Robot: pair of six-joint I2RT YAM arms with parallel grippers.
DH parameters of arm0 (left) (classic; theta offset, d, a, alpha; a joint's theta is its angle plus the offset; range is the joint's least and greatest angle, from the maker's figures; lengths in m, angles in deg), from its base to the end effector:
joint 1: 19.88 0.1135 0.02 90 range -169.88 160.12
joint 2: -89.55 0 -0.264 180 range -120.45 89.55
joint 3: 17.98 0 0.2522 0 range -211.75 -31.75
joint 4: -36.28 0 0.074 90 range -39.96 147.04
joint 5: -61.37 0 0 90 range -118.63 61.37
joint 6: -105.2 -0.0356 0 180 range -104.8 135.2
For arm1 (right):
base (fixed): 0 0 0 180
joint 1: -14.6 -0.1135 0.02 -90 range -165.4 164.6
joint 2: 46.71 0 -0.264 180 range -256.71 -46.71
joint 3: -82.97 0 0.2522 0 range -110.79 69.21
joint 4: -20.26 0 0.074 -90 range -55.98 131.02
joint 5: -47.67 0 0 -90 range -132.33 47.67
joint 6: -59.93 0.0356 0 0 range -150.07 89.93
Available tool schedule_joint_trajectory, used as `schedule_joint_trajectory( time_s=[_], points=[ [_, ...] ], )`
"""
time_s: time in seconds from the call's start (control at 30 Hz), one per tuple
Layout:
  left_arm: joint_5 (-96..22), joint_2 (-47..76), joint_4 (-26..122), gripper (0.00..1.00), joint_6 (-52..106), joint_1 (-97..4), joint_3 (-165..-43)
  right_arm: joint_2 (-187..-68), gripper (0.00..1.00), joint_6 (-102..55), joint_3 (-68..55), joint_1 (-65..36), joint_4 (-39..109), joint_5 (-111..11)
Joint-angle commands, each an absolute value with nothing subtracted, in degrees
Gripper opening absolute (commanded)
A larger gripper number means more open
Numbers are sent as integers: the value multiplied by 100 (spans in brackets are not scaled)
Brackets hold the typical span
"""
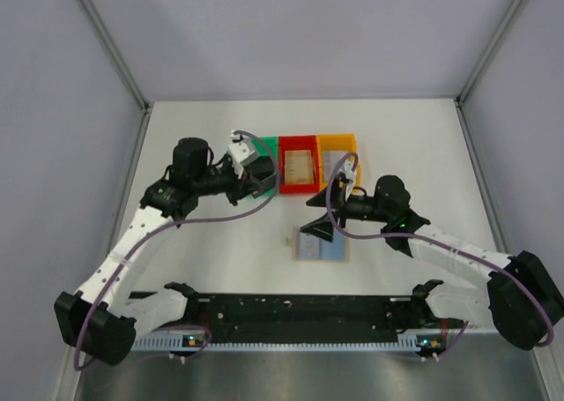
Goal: Take the credit cards out of the card holder
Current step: Place the credit card in the storage box.
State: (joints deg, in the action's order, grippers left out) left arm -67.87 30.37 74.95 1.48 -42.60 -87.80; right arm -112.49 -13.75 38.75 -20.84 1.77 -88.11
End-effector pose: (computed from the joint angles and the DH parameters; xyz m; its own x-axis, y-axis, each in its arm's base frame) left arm 0.1963 -0.1066 0.3391 -0.2280 0.2946 -0.9280 0.8938 0.4415 -0.0794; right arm 0.1848 0.1628 0.2563 -0.3193 0.0133 -0.9475 -0.9354 0.1558 0.3174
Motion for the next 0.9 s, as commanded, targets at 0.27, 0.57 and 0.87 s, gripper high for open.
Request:
schedule_joint_trajectory(
  time_s=[0.27, 0.57, 0.87],
  points=[
    [-6291, 256, 8695, 0, -1863, -3236, -11109, -11060, 99, -2093, 4056, -2065, 696, -8303],
    [-6185, -1898, 10163, 0, -2365, -3174, -12930, -11148, 99, -2137, 4214, -2065, 468, -8355],
    [-6712, -2584, 10541, 0, -2742, -3174, -13141, -11236, 98, -2075, 4285, -2065, 221, -8461]
  ],
)
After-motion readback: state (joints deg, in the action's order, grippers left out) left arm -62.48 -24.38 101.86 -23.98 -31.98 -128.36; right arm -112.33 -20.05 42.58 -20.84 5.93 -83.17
